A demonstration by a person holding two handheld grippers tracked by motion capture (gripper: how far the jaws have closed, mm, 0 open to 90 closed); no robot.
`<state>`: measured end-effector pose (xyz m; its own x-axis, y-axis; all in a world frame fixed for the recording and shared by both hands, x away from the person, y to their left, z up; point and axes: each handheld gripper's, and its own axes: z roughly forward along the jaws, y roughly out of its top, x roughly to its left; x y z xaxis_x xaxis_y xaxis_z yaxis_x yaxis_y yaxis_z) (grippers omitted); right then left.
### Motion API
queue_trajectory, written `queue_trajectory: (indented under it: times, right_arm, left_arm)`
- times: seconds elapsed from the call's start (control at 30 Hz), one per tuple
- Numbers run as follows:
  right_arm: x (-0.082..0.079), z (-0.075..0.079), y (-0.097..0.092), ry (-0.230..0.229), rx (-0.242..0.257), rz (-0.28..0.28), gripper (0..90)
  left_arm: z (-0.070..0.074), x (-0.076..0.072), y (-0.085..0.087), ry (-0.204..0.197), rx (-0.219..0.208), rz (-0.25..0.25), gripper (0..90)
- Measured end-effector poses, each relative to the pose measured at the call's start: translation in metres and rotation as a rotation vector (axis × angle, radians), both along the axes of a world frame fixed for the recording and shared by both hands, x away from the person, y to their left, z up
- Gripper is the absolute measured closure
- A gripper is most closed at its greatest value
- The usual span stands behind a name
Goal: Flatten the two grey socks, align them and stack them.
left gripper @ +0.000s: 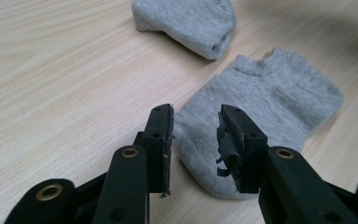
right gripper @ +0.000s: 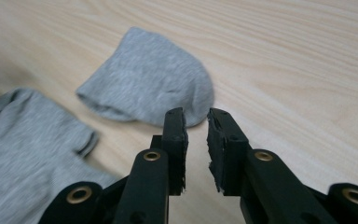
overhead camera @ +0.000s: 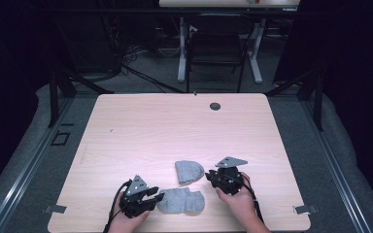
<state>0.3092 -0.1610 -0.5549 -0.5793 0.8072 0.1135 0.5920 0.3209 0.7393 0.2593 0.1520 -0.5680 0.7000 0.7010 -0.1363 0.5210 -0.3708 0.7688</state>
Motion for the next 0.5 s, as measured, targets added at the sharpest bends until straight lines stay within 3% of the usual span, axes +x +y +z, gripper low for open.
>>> queue_trajectory:
  times: [0.2, 0.37, 0.5]
  right_arm:
    - [0.019, -0.007, 0.009, 0.016, 0.006, -0.003, 77.5]
    - [0.025, -0.011, 0.022, 0.004, -0.038, 0.009, 76.3]
    - [0.029, -0.016, 0.025, 0.03, -0.052, 0.009, 76.0]
  left_arm:
    - [0.001, 0.003, 0.005, -0.006, -0.002, 0.012, 64.3]
    - [0.002, 0.003, 0.006, -0.009, -0.005, 0.013, 64.0]
    - [0.003, 0.003, 0.007, -0.011, -0.003, 0.016, 64.0]
